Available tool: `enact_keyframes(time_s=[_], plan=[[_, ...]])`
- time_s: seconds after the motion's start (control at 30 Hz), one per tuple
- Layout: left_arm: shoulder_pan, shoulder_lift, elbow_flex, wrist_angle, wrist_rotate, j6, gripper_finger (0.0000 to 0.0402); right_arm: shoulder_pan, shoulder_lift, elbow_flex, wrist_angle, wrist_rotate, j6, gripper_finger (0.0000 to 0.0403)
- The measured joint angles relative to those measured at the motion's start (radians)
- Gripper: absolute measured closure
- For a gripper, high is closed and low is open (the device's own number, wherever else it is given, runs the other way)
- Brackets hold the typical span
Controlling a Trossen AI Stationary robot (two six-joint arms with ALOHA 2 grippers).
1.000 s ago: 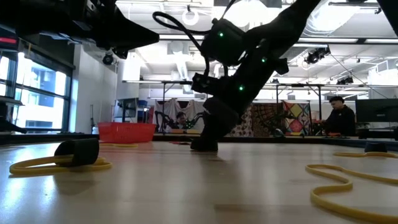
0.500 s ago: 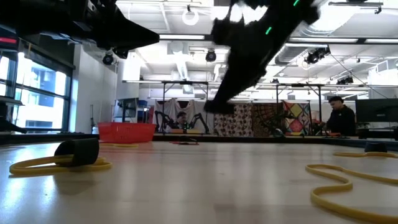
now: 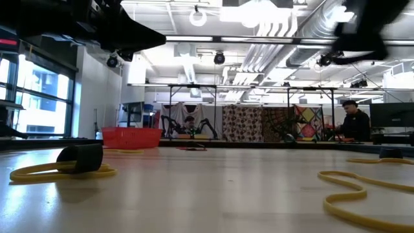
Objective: Sort rubber bands into baskets
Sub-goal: Put the black rubber band into the blue basket
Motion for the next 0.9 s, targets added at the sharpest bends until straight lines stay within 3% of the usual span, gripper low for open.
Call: enact_keyframes(time_s=[0.33,0.6,0.9], plan=[[0.0,0.0,0.0,0.005,0.0,-0.012,0.0401,0.274,-0.002,0.0,-0.188,-0.063,0.613,0.0403],[0.0,0.0,0.0,0.008,0.0,-0.022,0.0401,0.373,0.02,0.0,-0.416,-0.069,1.027,0.0403],[0.0,0.0,0.0,0.009,0.0,-0.028,0.0401,0.364,0.105,0.0,-0.402,-0.129,1.154,0.0403]])
